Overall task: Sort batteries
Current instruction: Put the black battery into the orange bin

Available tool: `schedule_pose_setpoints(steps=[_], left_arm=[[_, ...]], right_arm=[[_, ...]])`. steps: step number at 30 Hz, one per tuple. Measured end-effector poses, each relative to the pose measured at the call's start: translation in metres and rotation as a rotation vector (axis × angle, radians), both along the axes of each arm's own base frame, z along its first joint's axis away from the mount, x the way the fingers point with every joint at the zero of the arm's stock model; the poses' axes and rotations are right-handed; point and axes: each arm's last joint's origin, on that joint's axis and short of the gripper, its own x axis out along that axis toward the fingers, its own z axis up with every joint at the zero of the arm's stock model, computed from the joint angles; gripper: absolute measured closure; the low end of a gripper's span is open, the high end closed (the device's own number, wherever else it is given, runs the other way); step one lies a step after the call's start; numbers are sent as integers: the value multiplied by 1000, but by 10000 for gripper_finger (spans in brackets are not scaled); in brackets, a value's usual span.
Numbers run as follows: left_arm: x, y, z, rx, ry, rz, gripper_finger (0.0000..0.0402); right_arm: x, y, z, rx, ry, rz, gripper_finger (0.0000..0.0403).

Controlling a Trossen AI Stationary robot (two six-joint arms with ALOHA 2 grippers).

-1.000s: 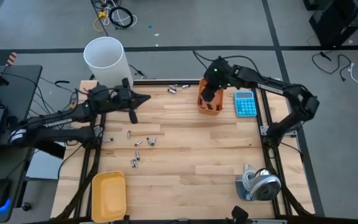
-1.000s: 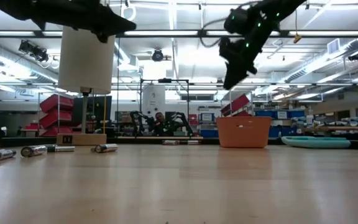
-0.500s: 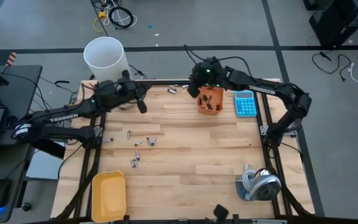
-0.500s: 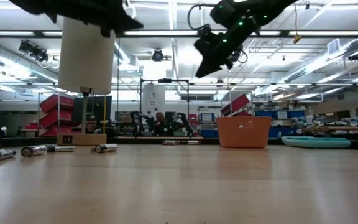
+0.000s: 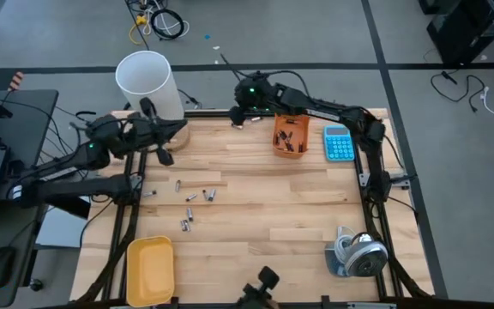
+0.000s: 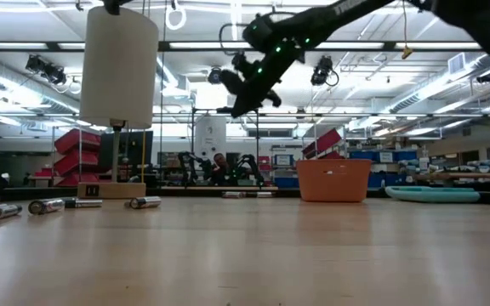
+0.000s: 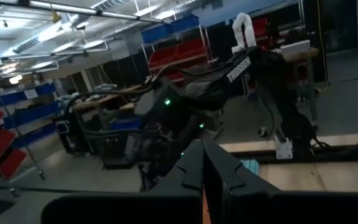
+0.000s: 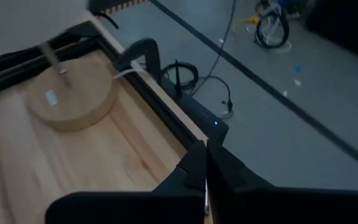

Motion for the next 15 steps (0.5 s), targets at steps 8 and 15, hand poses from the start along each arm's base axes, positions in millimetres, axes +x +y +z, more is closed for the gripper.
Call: schedule_pose_setpoints(steps=[8,15], left_arm=[[-5,0,-6,50,90,61,401],[-6,2,-8,86,132,134,401]], right_arm=[[26,-14,-58,136,15,-139,402],[35,-23,-92,269,100,-238,403]])
